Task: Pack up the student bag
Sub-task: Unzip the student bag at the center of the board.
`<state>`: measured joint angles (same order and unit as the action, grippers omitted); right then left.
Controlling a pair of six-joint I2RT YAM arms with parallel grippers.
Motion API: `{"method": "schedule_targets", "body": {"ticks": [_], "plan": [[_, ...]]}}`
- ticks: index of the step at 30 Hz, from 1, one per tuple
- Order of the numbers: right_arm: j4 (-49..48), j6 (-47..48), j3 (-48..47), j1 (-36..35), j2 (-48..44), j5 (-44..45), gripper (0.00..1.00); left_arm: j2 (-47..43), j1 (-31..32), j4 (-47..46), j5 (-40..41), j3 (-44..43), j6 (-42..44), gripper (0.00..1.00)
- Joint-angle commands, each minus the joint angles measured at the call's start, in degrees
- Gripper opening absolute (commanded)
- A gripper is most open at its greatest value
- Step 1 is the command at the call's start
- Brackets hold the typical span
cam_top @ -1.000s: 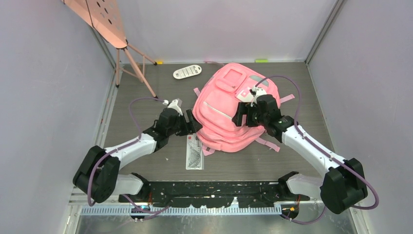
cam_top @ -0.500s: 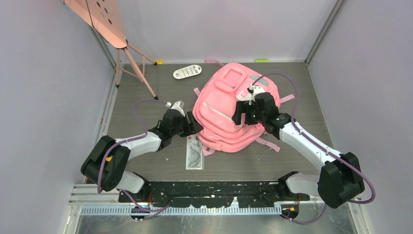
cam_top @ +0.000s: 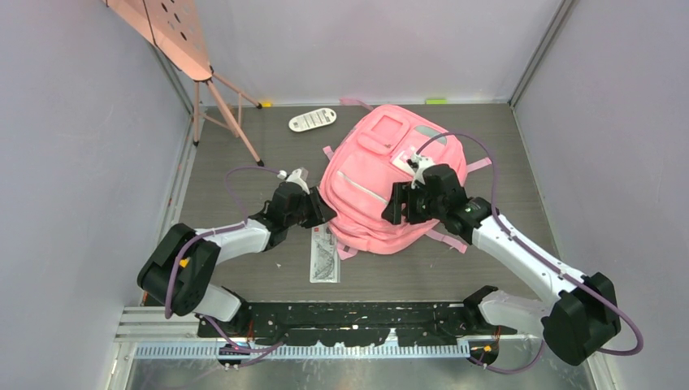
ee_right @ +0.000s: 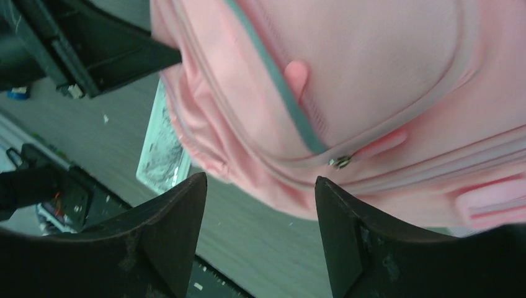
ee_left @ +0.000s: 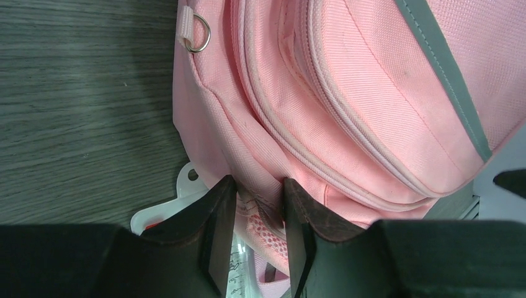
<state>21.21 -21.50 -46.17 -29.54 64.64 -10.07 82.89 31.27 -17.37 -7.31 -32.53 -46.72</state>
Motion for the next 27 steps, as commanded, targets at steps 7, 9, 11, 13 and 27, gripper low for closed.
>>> {"method": "schedule_targets", "body": {"ticks": [7,9,11,13,27], "plan": [[12.7,-2.5,-1.2,-3.4,-7.8,2.0,0.69,-1.6,-0.1,-1.7,2.6,-0.2,1.1,0.34],[13.1,-1.7,-2.3,-3.4,-8.9,7.9,0.73,-1.9,-0.1,-1.6,2.6,-0.1,1.0,0.34],[12.2,-0.1,-3.2,-3.4,-8.7,13.2,0.82,-2.1,-0.1,-1.6,2.6,0.0,1.0,0.34],[9.4,1.6,-3.5,-3.4,-7.6,15.4,0.89,-2.2,-0.1,-1.6,2.7,0.1,1.0,0.34],[-10.5,9.2,-4.0,-1.2,6.8,11.5,0.95,-2.7,-0.1,-1.6,2.3,0.9,0.9,0.32]]}}
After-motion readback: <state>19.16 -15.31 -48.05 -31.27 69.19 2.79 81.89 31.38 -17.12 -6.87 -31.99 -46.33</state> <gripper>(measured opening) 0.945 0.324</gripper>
